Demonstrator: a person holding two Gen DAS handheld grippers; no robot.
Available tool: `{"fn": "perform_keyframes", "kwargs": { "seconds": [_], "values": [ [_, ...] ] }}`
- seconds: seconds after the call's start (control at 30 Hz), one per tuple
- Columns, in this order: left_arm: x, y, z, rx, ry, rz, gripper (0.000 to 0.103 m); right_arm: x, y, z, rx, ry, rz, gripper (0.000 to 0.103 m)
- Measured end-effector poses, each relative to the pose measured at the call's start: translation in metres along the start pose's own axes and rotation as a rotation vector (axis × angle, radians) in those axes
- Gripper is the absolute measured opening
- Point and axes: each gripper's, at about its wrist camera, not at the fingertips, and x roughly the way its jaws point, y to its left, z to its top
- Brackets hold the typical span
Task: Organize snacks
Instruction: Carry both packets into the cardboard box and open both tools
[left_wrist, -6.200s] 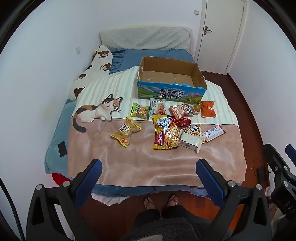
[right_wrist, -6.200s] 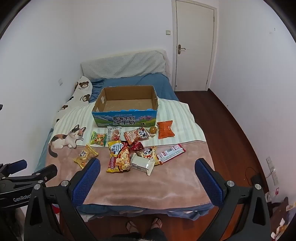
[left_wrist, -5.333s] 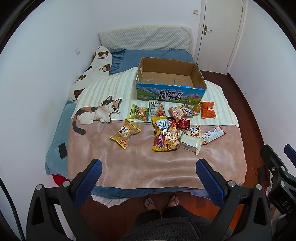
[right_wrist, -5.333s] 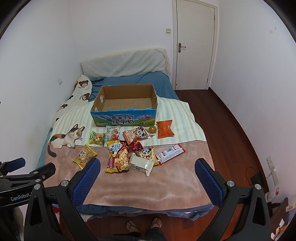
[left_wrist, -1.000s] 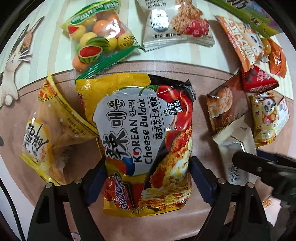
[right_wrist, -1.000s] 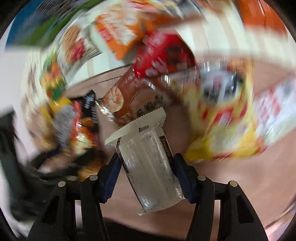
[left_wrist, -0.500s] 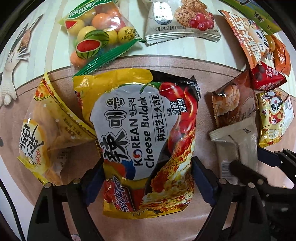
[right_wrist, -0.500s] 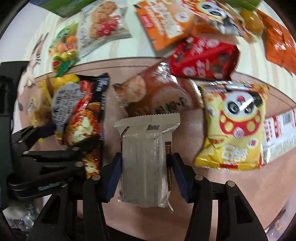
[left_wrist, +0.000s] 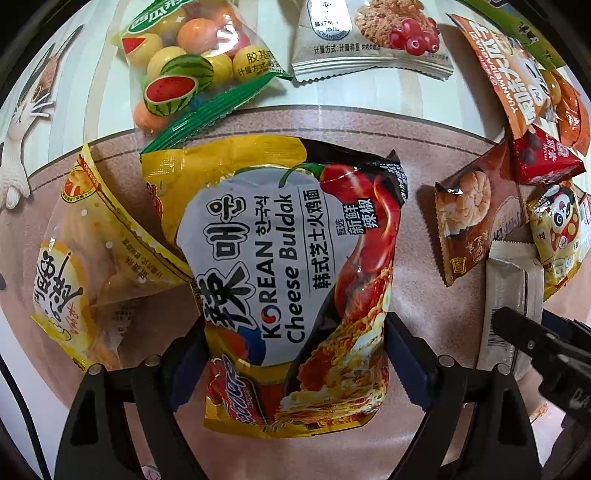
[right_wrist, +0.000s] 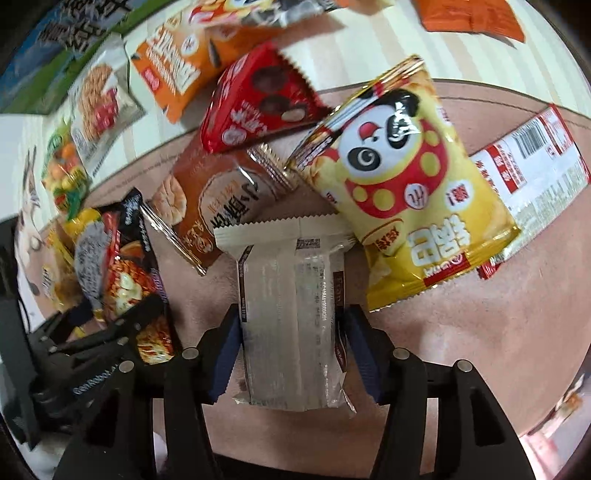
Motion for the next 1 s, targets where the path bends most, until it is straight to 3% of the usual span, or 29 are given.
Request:
{"fn": "perform_keyframes", "kwargs": {
  "seconds": [0.17,0.37,0.67,1.0],
  "values": [
    [-0.004,-0.006,0.001,0.003,-0.019,0.018,0.086,0.011,0.018,-0.017,-0.024,-0.024,-0.026,0.056],
    [-0.02,-0.012,-0.001,0.0,-0.043,-0.011,0.086,-0.035,0.032,-0.075,-0.109,-0.095,-0.064,0.056],
    [-0.071,-0.022,0.008,0.016,-0.144,-0.05,0.085,-0.117,0.078,-0.1,-0.213,-0.272,-0.074,0.055],
    [-0.143,-0.017,0.023,0.001,-0.261,-0.126,0.085,-0.196,0.075,-0.091,-0.236,-0.42,-0.018,0.055]
  ]
}}
